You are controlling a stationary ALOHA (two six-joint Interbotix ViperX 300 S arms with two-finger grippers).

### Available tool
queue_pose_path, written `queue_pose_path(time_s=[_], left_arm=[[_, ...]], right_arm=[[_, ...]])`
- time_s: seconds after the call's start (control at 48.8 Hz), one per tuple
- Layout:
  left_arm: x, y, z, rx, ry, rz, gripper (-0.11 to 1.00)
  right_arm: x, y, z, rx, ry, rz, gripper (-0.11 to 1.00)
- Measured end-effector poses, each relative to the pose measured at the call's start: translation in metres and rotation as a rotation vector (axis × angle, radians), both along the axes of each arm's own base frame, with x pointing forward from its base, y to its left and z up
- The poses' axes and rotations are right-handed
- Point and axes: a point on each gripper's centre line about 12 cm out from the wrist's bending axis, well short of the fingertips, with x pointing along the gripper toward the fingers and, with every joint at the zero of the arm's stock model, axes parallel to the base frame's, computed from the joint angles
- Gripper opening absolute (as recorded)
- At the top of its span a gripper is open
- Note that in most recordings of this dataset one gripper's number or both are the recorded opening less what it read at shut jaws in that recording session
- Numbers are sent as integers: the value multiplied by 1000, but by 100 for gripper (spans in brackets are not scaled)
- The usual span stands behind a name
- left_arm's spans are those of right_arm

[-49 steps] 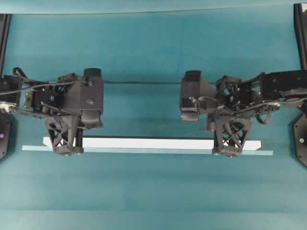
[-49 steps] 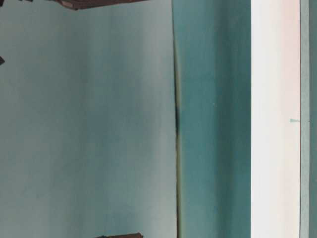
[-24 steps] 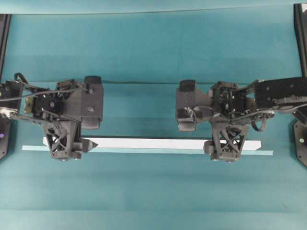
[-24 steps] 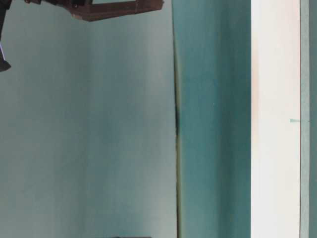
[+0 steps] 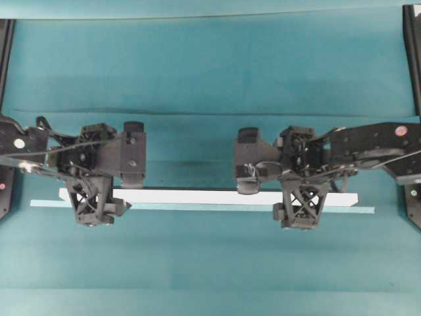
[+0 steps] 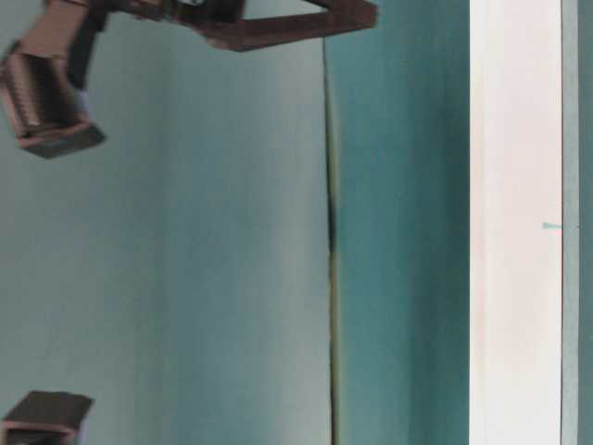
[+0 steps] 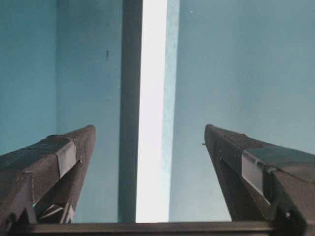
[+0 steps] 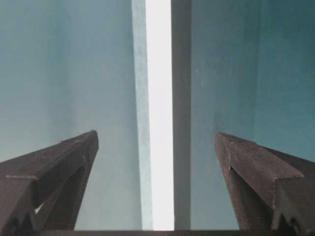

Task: Lift a wooden board with both hands.
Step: 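Lower both grippers around the board and close them on it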

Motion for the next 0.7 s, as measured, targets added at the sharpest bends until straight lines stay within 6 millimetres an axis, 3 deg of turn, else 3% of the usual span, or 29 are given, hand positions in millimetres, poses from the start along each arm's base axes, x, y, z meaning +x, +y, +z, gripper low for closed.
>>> queue_pose_path(time_s=[0.697], left_arm=[[8,0,-57,-1,46,-1,99]], right_arm=[[1,0,-47,-3,8,-3,94]])
